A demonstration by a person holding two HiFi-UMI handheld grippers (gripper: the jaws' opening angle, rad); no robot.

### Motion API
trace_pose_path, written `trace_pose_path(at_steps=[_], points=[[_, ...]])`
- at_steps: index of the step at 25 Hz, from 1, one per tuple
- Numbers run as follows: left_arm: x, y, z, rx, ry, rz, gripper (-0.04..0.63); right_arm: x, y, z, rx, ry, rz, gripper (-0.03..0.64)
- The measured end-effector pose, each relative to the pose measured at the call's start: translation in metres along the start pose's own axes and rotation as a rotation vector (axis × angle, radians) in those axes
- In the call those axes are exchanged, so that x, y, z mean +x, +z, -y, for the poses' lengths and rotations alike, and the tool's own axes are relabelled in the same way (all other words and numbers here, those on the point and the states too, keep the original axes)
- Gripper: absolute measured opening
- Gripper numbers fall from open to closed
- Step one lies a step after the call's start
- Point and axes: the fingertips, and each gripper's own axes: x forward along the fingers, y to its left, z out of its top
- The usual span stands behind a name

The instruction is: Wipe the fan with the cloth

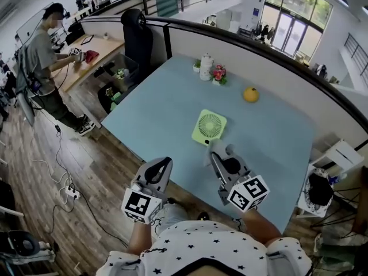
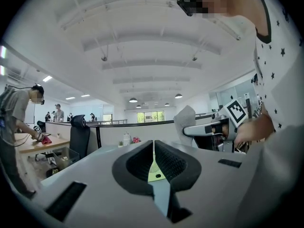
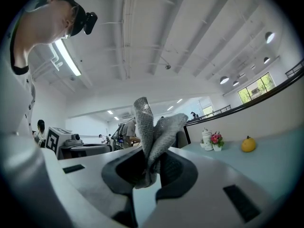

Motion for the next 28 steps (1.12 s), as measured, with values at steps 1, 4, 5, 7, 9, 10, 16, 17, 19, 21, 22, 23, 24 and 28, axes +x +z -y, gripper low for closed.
trace_pose_path(at_steps=[1,4,5,7,9,10,16,17,19,21,22,23,24,28], points=[[0.006,-0.002,-0.006,-0.003,-0.011,0.001,0.034,0.003,-0.002,0.005,0.0,-0.018,-0.001,0.048],[0.033,-0.005,-0.027,-0.002,-0.058,0.009,0.034,0.017,-0.004,0.025,0.005,-0.086,0.002,0.048],[0.044,-0.003,-0.033,0.004,-0.082,0.013,0.034,0.022,-0.003,0.032,0.006,-0.111,0.006,0.048],[0.066,0.003,-0.045,0.02,-0.136,0.024,0.034,0.031,0.002,0.046,0.005,-0.166,0.018,0.049],[0.087,0.011,-0.057,0.03,-0.182,0.036,0.034,0.039,0.007,0.058,0.004,-0.223,0.029,0.049],[0.096,0.015,-0.062,0.034,-0.205,0.047,0.034,0.043,0.01,0.063,0.001,-0.25,0.032,0.048],[0.13,0.02,-0.096,0.046,-0.289,0.078,0.034,0.083,0.009,0.082,-0.03,-0.334,0.01,0.048],[0.134,0.017,-0.102,0.036,-0.299,0.075,0.034,0.089,0.004,0.085,-0.031,-0.346,-0.007,0.049],[0.142,0.009,-0.113,0.018,-0.317,0.065,0.034,0.1,-0.008,0.092,-0.026,-0.373,-0.041,0.048],[0.15,0.002,-0.125,0.01,-0.332,0.056,0.034,0.113,-0.02,0.101,-0.021,-0.401,-0.067,0.049],[0.152,0.0,-0.131,0.009,-0.339,0.051,0.034,0.119,-0.026,0.104,-0.019,-0.415,-0.08,0.049],[0.153,-0.002,-0.138,0.007,-0.345,0.046,0.034,0.125,-0.033,0.106,-0.015,-0.427,-0.093,0.049],[0.154,-0.004,-0.143,0.006,-0.351,0.042,0.034,0.131,-0.039,0.108,-0.01,-0.437,-0.107,0.048],[0.161,-0.008,-0.157,0.002,-0.39,0.039,0.034,0.143,-0.061,0.118,0.017,-0.499,-0.15,0.048]])
